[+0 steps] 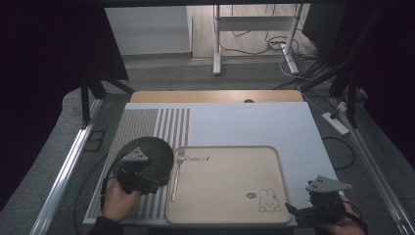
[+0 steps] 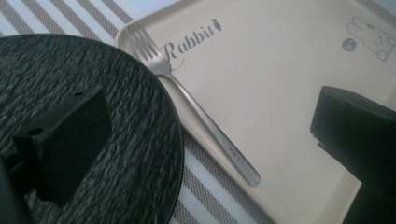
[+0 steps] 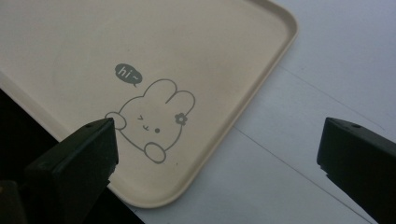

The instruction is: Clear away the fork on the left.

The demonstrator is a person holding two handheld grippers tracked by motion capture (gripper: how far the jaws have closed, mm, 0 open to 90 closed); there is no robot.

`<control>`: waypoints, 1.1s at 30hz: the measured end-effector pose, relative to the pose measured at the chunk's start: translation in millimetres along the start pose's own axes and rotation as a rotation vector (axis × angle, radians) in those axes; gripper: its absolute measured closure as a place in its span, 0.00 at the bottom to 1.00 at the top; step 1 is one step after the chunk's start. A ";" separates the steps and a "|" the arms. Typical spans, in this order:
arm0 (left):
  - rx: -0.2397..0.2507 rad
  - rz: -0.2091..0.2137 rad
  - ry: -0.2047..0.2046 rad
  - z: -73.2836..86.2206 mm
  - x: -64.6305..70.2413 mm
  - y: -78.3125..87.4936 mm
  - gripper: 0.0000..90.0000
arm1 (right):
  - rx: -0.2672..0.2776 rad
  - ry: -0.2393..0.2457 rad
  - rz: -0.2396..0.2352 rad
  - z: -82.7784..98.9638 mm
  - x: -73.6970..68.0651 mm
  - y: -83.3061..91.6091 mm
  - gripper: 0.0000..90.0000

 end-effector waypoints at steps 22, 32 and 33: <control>0.027 -0.039 0.104 41.2 -1.4 28.1 0.00 | 0.056 -0.080 0.008 1.1 6.9 5.3 0.00; 0.033 -0.068 0.128 56.0 1.3 37.2 0.00 | 0.116 -0.138 0.023 3.1 15.2 10.4 0.00; 0.032 -0.069 0.132 57.6 1.7 37.9 0.00 | 0.121 -0.137 0.024 3.3 15.7 10.7 0.00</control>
Point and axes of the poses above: each handheld gripper's, and its own axes: y roughly backward along the jaws, z roughly out of its underside, x roughly to its right, the point moved 3 cm from there along -y, roughly forward along the jaws, and after that the axes turned 9 degrees about -x, right-handed, at the moved point
